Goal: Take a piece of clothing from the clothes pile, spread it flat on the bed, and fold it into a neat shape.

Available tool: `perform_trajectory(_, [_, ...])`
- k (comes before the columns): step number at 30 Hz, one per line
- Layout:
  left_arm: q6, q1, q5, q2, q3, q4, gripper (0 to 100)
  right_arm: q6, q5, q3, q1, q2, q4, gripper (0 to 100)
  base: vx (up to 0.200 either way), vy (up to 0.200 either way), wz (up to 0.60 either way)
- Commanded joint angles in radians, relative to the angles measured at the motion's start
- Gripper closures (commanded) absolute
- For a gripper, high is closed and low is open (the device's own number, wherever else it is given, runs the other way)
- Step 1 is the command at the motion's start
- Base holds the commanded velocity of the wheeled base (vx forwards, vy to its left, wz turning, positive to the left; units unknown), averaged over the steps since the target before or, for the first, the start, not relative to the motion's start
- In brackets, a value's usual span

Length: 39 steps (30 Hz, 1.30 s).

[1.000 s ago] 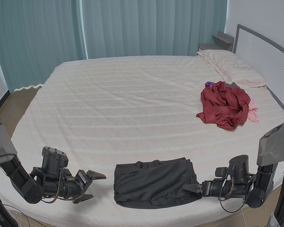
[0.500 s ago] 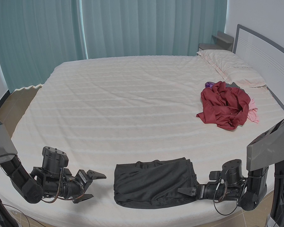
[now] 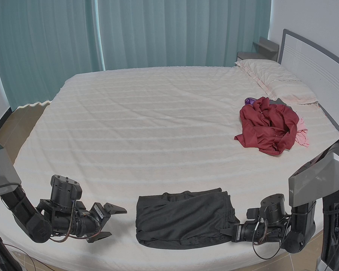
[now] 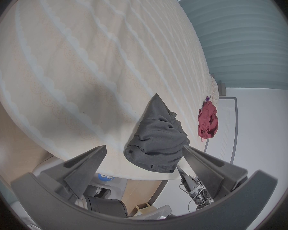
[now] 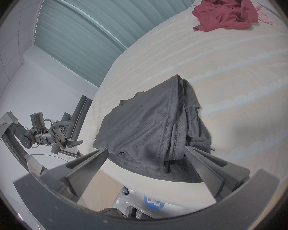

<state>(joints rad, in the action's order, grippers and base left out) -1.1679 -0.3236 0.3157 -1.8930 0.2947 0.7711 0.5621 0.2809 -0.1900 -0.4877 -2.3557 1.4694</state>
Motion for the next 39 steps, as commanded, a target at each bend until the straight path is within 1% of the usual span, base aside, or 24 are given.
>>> perform_trajectory(1, [-0.001, 0.000, 0.000, 0.000, 0.000, 0.001, 0, -0.004, -0.002, 0.026, 0.009, 0.009, 0.006, 100, 0.000, 0.000, 0.00])
perform_trajectory(4, [-0.001, 0.000, 0.000, -0.001, 0.000, 0.001, 0, -0.010, 0.000, 0.038, 0.015, 0.023, 0.005, 100, 0.000, 0.000, 0.00])
perform_trajectory(10, [-0.001, 0.000, 0.000, 0.000, 0.000, 0.001, 0, -0.094, 0.000, 0.109, 0.057, 0.047, 0.006, 100, 0.000, 0.000, 0.00])
perform_trajectory(21, [-0.001, 0.000, 0.000, -0.001, 0.000, 0.001, 0, -0.133, 0.000, 0.116, 0.069, 0.027, -0.003, 100, 0.000, 0.000, 0.00])
perform_trajectory(22, [-0.001, 0.000, 0.000, 0.000, 0.000, 0.001, 0, -0.136, 0.000, 0.116, 0.069, 0.026, -0.003, 0, 0.000, 0.000, 0.00])
perform_trajectory(27, [0.001, 0.000, -0.001, -0.001, 0.001, 0.001, 0, -0.143, 0.000, 0.124, 0.070, 0.035, 0.000, 0, 0.000, 0.000, 0.00])
perform_trajectory(32, [0.001, 0.003, -0.009, -0.011, 0.018, 0.002, 0, -0.149, 0.000, 0.107, 0.106, 0.085, 0.009, 0, 0.000, 0.000, 0.00])
perform_trajectory(33, [0.002, 0.005, -0.017, -0.011, 0.050, 0.001, 0, -0.146, 0.000, 0.069, 0.124, 0.092, 0.011, 0, 0.000, 0.000, 0.00])
perform_trajectory(37, [0.008, 0.005, -0.038, -0.014, 0.119, -0.001, 0, -0.120, 0.001, -0.012, 0.150, 0.085, -0.001, 0, 0.000, 0.000, 0.00])
perform_trajectory(38, [0.048, 0.008, -0.040, -0.058, 0.195, -0.007, 0, -0.082, 0.000, -0.075, 0.153, 0.070, -0.018, 0, 0.000, 0.000, 0.00])
perform_trajectory(39, [0.063, 0.008, -0.041, -0.069, 0.205, -0.007, 0, -0.077, 0.000, -0.086, 0.153, 0.067, -0.023, 0, 0.000, 0.000, 0.00])
